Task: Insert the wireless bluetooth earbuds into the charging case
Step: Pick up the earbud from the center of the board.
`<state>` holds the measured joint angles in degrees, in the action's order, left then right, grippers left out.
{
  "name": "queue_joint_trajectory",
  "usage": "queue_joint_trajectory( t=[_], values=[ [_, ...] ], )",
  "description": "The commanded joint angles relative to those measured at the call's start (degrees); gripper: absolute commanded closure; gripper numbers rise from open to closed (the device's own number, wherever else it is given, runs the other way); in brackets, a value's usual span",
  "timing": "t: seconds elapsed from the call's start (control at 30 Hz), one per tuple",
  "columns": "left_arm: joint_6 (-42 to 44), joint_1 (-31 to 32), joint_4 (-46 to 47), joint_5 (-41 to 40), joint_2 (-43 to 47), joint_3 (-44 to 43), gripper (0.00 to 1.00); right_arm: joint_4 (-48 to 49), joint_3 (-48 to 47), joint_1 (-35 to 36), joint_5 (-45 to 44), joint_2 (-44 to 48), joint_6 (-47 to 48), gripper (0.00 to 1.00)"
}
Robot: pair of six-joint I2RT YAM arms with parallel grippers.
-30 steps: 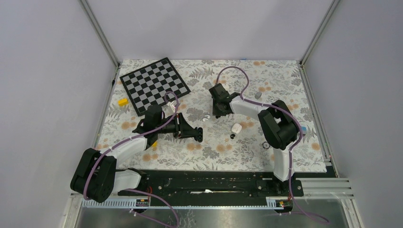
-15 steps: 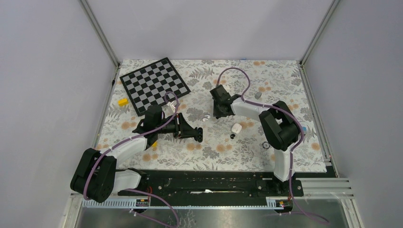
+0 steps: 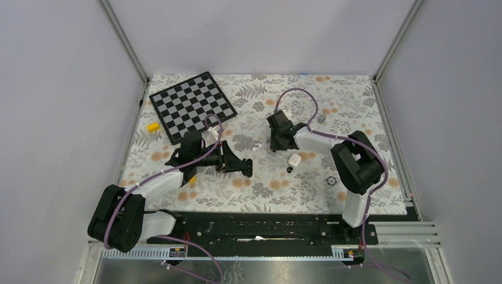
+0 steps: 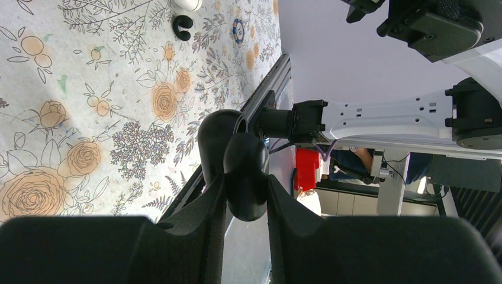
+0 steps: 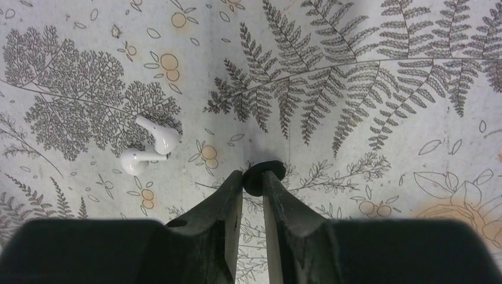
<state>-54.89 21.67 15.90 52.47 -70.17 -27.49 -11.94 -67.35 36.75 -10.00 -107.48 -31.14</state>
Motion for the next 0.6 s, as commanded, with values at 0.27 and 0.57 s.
queue_joint_trajectory(
  t=[0.27,0.57],
  values=[
    [0.48,-0.23,2.03,0.24,1.48,0.41,0.98,-2.18,6.81,0.77,1.86,6.62,0.21,0.76],
    [0.75,-0.23,1.42,0.15,1.97,0.33,0.98,-1.68,9.1,0.72,1.57,9.57,-0.59,0.75]
  ],
)
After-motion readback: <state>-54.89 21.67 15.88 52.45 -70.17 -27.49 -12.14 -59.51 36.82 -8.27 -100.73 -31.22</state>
